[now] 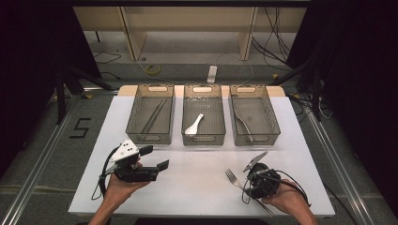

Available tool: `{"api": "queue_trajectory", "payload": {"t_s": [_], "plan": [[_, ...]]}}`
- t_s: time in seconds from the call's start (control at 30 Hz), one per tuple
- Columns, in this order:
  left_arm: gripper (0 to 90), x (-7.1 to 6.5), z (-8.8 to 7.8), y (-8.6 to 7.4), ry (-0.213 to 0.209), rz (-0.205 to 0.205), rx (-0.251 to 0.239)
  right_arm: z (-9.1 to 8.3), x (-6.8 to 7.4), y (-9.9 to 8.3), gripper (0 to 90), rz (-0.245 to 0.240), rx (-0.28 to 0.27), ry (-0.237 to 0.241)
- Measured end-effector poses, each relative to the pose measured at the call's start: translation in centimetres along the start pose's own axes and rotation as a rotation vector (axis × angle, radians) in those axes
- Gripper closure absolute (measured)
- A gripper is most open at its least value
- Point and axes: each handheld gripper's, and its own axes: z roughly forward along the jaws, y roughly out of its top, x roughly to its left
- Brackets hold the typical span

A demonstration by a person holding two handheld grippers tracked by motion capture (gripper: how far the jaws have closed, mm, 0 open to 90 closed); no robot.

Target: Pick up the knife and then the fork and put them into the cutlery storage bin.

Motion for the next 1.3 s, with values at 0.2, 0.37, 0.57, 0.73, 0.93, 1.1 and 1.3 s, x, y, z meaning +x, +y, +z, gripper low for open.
{"api": "queue_trajectory", "payload": {"t_s": [0.2,0.37,0.57,0.73,0.93,1.1,1.3], "plan": [[15.9,0.0,0.0,0.0,-0.001,-0.001,0.0,0.4,0.0,-0.2,66.1,-0.002,0.019,-0.001],[15.9,0.0,0.0,0.0,-0.001,-0.003,-0.001,0.8,0.1,-0.2,69.8,-0.01,0.034,0.007],[15.9,0.0,0.1,0.0,-0.003,-0.004,0.0,1.1,0.3,-0.2,73.6,-0.024,0.053,0.01],[15.8,-0.1,0.1,0.0,-0.004,-0.003,0.001,1.3,0.3,-0.2,76.4,-0.031,0.063,0.007],[15.9,-0.1,0.1,0.0,-0.008,0.001,0.007,1.4,0.4,-0.1,79.8,-0.042,0.069,0.008],[15.8,-0.1,0.1,0.0,-0.009,0.003,0.008,1.4,0.3,0.0,82.2,-0.04,0.074,0.007],[15.9,-0.1,0.1,0.0,-0.009,0.007,0.011,1.5,0.2,0.2,83.8,-0.03,0.087,0.014]]}}
